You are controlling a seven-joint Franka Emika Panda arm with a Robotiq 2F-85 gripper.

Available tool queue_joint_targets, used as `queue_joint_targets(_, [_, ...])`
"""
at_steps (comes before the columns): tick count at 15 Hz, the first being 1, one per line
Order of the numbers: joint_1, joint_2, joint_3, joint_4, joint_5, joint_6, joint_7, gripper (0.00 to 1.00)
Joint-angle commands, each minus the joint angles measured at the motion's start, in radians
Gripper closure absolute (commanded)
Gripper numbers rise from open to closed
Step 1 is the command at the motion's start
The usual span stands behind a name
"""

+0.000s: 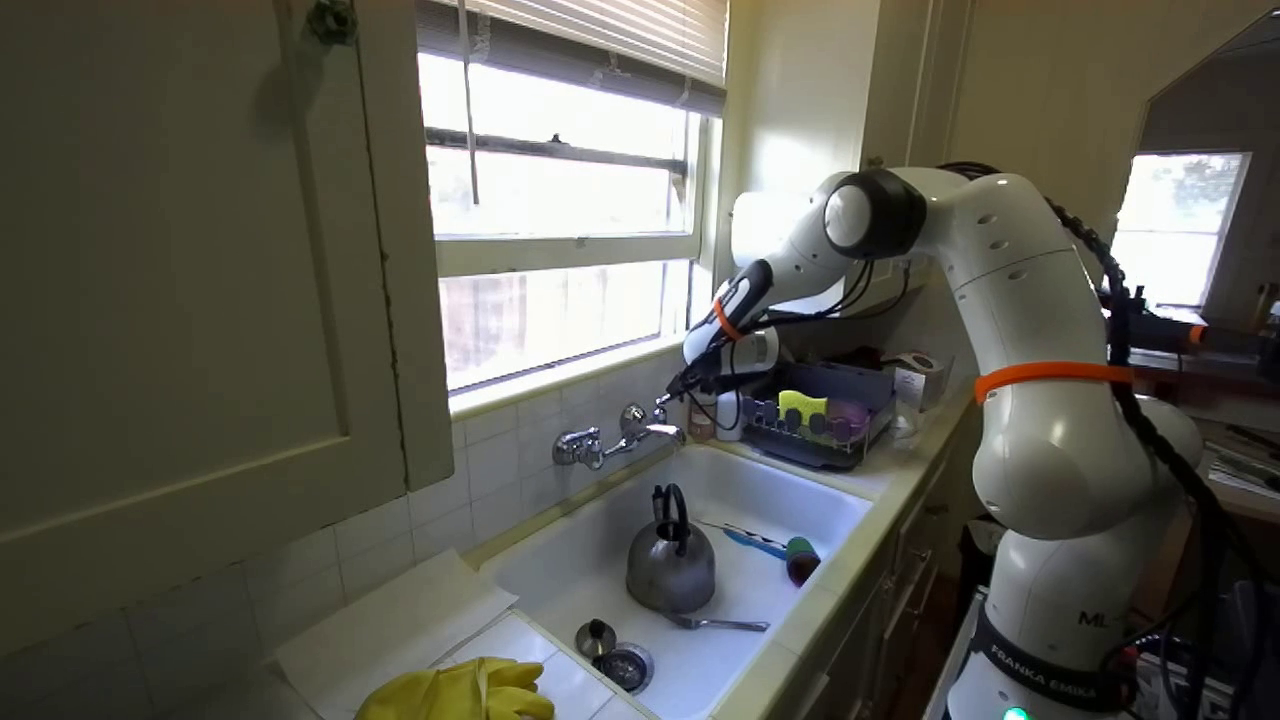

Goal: Move the tea pot lid slightly to the left, place the teapot under the faucet nozzle and open the faucet then close it after the water runs a bit

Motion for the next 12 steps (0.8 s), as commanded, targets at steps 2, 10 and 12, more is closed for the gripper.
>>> queue_joint_targets(2, [-0.049,0.06,0.05,0.076,0.053,0.069,0.052,0.0])
queue_joint_targets(10, [0.07,-0.069,-0.127,-0.083,-0.033,0.024,0.108,0.0])
queue_joint_targets(12, [0.086,-0.11,-0.151,-0.127,-0.058,0.001,0.1,0.0])
